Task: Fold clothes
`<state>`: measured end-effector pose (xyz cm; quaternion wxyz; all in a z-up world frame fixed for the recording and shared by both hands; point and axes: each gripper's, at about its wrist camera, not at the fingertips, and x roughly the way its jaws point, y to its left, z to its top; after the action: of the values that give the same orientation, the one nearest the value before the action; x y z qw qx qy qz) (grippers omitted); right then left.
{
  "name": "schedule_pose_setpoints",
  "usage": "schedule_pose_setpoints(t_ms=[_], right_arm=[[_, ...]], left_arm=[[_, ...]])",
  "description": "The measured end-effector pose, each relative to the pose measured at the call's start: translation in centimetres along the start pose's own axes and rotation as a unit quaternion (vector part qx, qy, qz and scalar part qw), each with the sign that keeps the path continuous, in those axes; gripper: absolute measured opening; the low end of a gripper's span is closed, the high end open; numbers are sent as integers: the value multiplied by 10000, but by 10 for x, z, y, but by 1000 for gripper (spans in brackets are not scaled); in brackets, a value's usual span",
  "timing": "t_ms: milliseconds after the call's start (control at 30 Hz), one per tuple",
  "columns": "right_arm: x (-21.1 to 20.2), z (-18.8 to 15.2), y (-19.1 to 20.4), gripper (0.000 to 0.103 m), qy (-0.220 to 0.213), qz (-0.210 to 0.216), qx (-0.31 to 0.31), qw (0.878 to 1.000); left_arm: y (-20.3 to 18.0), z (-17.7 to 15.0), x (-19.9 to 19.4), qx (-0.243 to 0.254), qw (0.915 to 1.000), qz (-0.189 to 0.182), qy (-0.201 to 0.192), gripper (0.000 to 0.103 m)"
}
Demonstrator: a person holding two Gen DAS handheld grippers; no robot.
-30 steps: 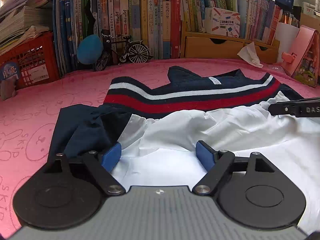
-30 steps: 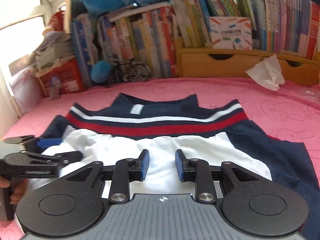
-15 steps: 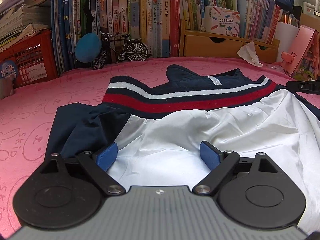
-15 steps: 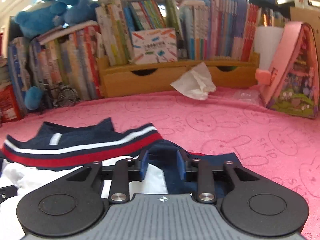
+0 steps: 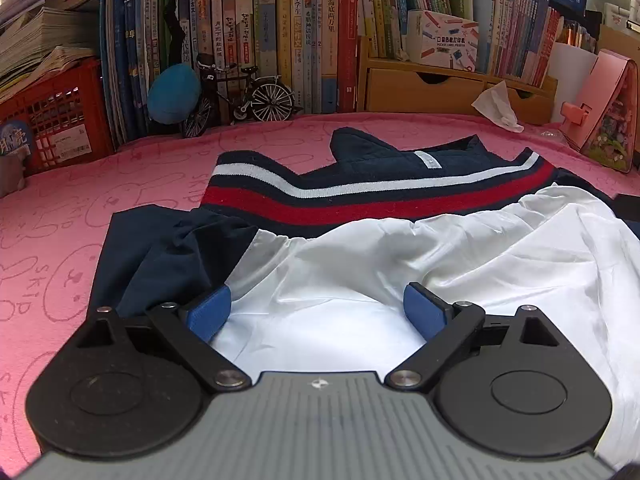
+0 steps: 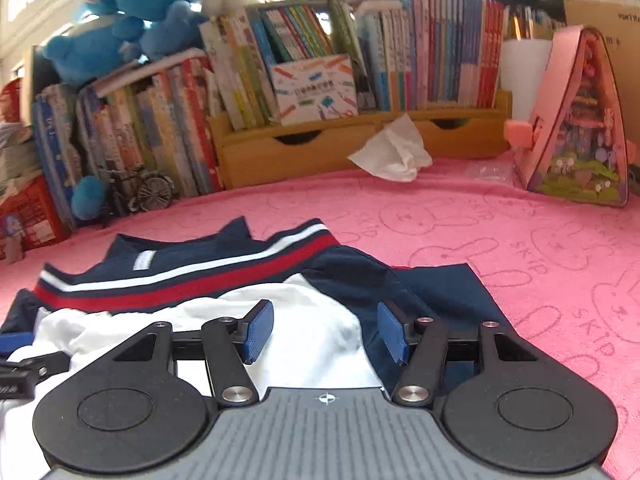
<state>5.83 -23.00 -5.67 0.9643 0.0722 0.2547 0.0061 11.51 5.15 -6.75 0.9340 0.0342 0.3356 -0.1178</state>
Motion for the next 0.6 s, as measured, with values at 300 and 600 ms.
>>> schedule_pose_setpoints(t_ms=[300, 600], right_arm=[[-113, -83, 94, 78, -580, 422, -494, 9962], [-108, -106, 121, 53, -211, 177, -391, 9989]], left_arm=[[-1, 1, 0, -1, 10000, 5, -2, 96], [0, 0, -1, 6, 10000, -2, -2, 97]])
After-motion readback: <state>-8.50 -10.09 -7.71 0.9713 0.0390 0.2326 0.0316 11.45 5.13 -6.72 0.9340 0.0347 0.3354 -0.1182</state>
